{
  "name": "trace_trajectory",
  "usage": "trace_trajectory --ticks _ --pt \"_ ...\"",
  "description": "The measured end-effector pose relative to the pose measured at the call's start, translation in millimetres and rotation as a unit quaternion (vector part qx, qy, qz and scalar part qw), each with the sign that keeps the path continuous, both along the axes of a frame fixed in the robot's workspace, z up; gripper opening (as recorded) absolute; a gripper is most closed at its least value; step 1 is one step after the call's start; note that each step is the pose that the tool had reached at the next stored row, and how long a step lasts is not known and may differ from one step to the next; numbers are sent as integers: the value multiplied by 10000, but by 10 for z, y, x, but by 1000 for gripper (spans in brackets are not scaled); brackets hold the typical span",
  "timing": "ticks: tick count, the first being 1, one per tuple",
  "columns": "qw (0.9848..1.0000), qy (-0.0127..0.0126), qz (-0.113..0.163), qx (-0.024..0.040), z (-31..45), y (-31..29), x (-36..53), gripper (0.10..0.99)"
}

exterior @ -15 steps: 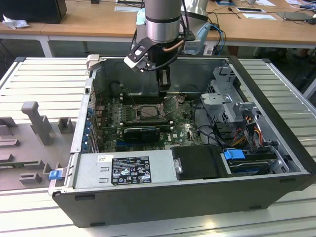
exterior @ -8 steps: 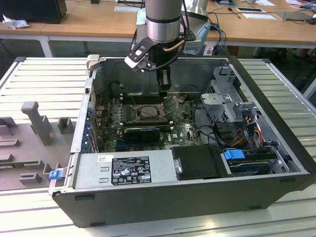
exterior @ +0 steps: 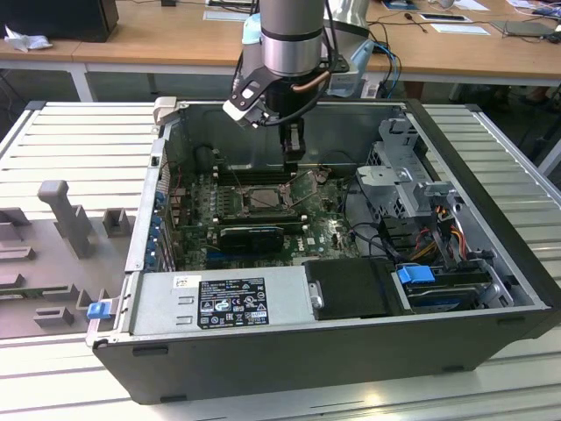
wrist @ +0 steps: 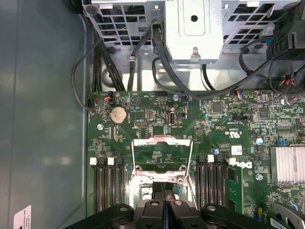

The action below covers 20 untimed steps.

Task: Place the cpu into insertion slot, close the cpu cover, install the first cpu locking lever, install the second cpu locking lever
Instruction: 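Close the cpu cover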

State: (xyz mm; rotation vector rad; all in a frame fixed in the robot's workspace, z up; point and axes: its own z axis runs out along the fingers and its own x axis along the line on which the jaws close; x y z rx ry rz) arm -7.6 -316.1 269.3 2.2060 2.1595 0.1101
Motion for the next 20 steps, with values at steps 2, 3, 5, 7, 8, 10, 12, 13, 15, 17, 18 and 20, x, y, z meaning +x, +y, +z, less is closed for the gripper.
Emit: trace_trajectory --ticks 2,3,5,7,8,10,12,13,15,17,18,20 --pt "10000 0 -1 0 0 0 1 106" --pt "10000 0 -1 0 0 0 2 106" --pt "10000 0 1 0 0 0 6 106" --pt "10000 0 0 0 0 0 15 106" --pt "10000 0 0 0 0 0 17 106" --pt "10000 0 0 0 0 1 23 106" --pt "10000 0 0 0 0 1 28 106" --pt "10000 0 0 0 0 1 31 106" --pt "10000 0 0 0 0 1 35 106" --pt "10000 0 0 0 0 1 39 106" --pt "10000 0 0 0 0 1 40 106" --pt "10000 0 0 0 0 1 41 106"
